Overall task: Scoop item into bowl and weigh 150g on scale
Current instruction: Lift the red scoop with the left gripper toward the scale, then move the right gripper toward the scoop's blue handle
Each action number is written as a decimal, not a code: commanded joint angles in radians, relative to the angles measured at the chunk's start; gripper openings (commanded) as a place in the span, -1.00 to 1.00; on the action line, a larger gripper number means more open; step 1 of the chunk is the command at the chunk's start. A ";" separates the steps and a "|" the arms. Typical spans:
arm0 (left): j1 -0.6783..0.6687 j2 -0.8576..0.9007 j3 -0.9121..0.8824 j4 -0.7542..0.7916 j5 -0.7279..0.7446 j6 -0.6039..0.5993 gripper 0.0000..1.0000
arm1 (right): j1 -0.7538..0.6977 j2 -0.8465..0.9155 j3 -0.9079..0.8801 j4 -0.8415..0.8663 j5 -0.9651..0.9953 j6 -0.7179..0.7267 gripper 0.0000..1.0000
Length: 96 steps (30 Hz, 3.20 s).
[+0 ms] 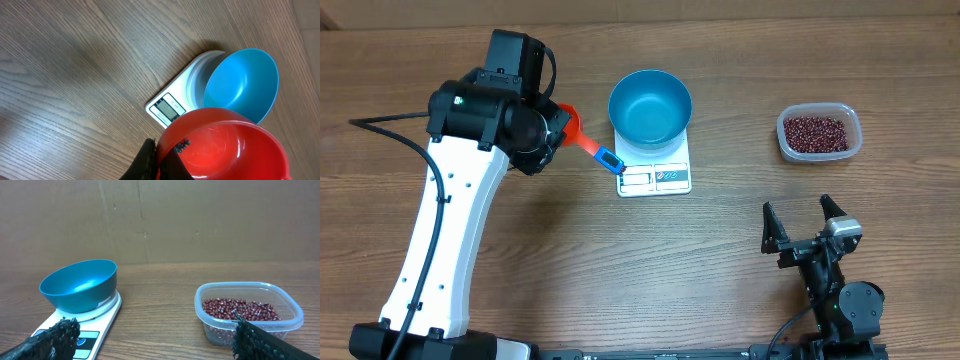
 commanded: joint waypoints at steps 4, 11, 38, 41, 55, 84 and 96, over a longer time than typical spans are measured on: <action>-0.004 -0.006 0.006 -0.002 0.001 -0.081 -0.92 | 0.005 -0.010 -0.011 0.003 0.007 0.003 1.00; -0.004 -0.006 0.006 -0.003 0.023 -0.111 -0.91 | 0.005 -0.010 -0.011 0.003 0.007 0.003 1.00; -0.021 -0.006 0.006 0.023 0.113 -0.155 -0.92 | 0.003 0.097 0.188 -0.060 -0.319 0.192 1.00; -0.030 -0.006 0.006 0.023 0.113 -0.175 -0.92 | 0.003 0.189 0.298 -0.120 -0.354 0.191 1.00; -0.132 0.017 0.005 0.021 0.105 -0.391 -0.91 | 0.004 0.660 0.834 -0.340 -0.711 0.184 1.00; -0.246 0.155 0.005 0.045 0.141 -0.461 -0.92 | 0.092 1.019 0.834 -0.238 -0.700 0.608 0.47; -0.247 0.155 0.005 0.055 0.163 -0.475 -0.91 | 0.164 1.022 0.834 -0.172 -0.613 0.682 0.46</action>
